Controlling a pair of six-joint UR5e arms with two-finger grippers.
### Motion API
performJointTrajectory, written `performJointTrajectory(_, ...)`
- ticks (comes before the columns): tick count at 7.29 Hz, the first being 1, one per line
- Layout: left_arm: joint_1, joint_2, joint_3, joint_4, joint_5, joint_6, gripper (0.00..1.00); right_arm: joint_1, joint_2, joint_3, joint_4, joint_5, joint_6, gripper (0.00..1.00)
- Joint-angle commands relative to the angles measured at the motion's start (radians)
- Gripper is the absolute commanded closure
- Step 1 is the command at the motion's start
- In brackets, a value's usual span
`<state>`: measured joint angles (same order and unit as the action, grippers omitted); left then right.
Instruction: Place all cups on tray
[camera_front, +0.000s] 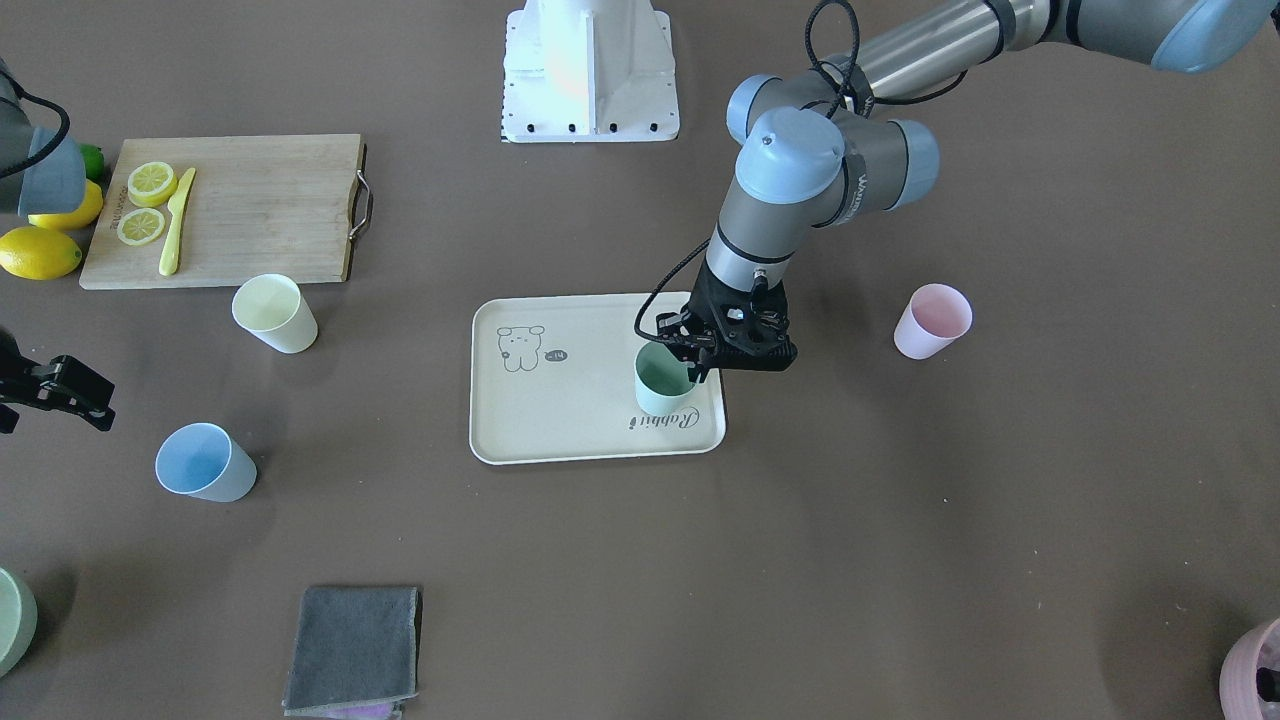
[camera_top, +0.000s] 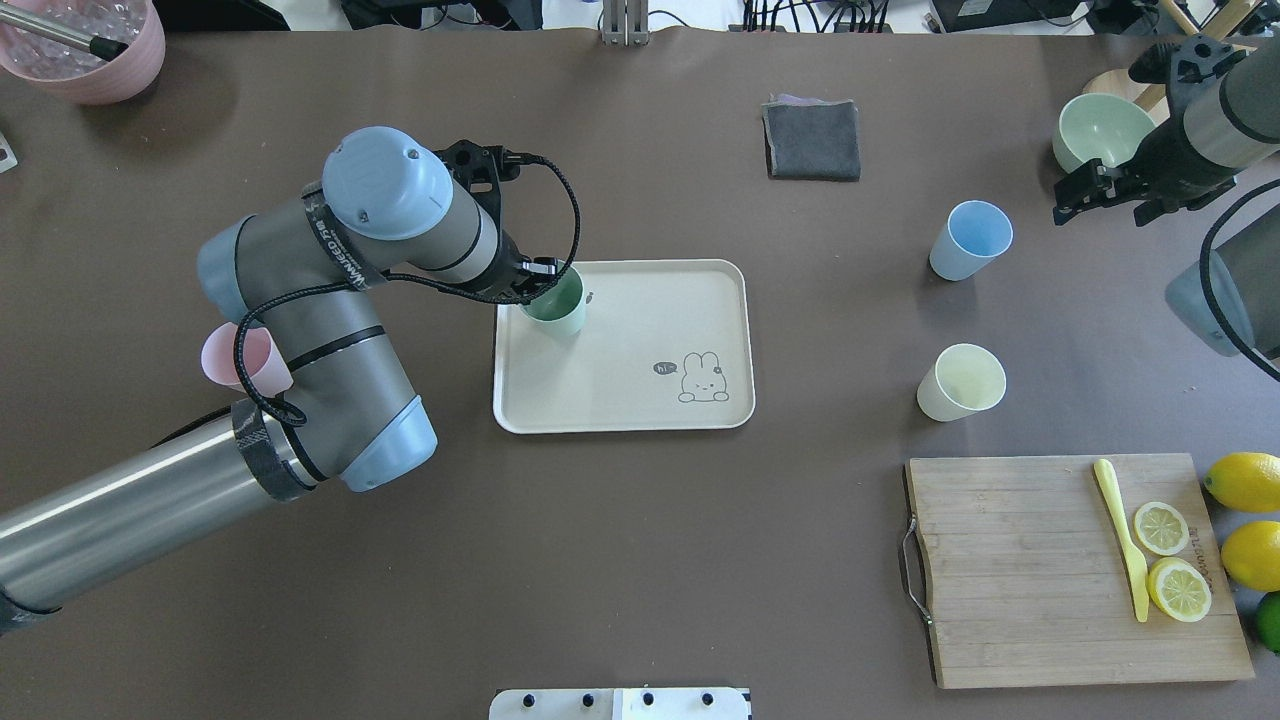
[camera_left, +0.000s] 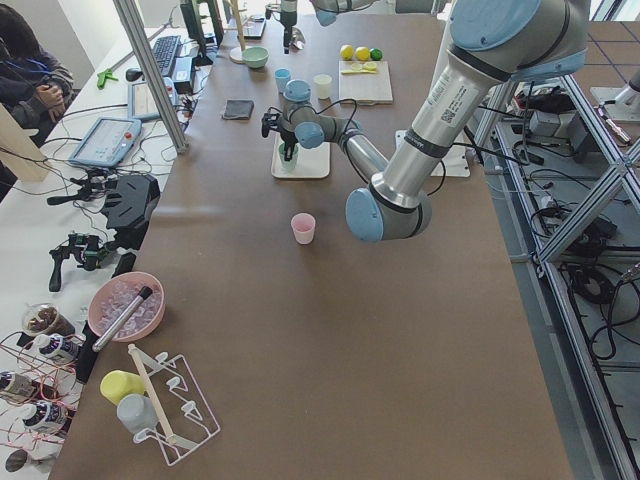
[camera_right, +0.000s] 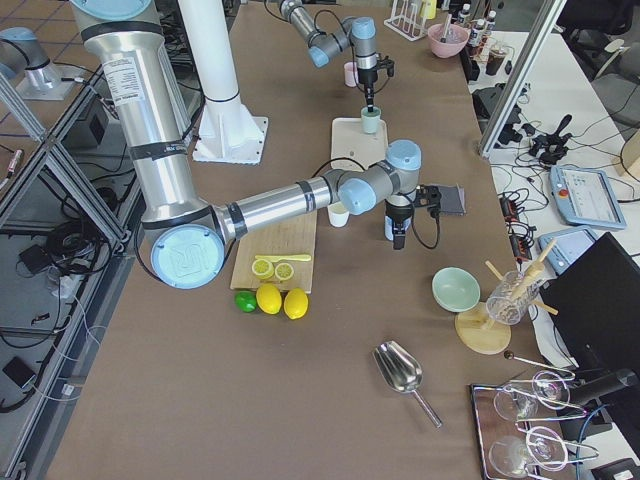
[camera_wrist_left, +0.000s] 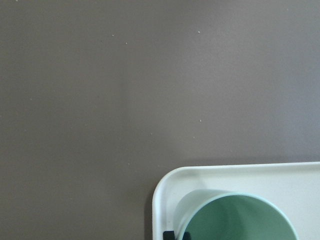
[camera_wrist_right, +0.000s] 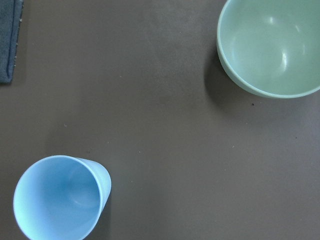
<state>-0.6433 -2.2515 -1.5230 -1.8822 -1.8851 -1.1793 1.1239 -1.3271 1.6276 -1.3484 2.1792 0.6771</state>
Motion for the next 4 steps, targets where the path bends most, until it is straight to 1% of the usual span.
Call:
performJointTrajectory(1,-0.031,0.003,-0.060,0.014,0.023,0.021,0.01,-0.019,0.025,-0.015,-0.001,-0.001,0.022,0.04)
performJointTrajectory(2,-0.080,0.006,-0.097,0.059,-0.046,0.076,0.01,-0.026,0.046,-0.038,-0.001,-0.001,0.027,0.09)
performJointTrajectory(3,-0.114,0.044,-0.142,0.081,-0.067,0.125,0.01,-0.026,0.068,-0.067,-0.001,-0.001,0.035,0.12)
performJointTrajectory(4,-0.118,0.078,-0.169,0.081,-0.068,0.150,0.01,-0.032,0.091,-0.081,-0.001,-0.006,0.048,0.13)
